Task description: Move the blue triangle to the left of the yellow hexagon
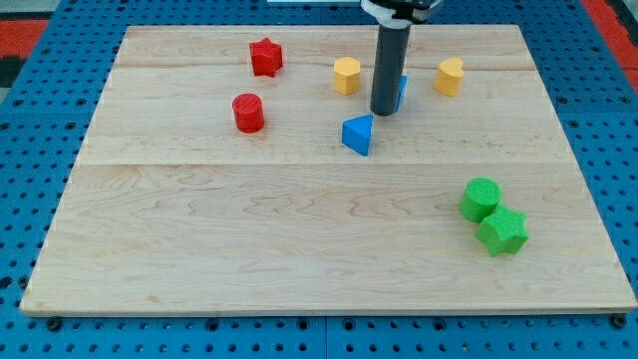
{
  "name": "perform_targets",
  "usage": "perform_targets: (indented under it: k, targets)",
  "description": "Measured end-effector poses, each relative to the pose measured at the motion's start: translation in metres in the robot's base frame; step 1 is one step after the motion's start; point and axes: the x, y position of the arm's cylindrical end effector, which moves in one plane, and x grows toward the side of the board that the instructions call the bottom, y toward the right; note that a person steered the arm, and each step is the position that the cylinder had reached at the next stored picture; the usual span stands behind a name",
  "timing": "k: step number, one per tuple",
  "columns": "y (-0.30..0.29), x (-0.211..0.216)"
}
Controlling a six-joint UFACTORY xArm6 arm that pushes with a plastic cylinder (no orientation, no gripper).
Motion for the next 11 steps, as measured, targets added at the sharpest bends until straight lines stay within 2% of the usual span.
perform_targets:
  k: [2,4,6,7,9,11]
  targets:
    - [0.001,-0.024]
    - [0.013,-0.023]
    - [0.005,0.083]
    - [-0.039,0.064]
    - [-0.042,0.029]
    - [-0.077,0.000]
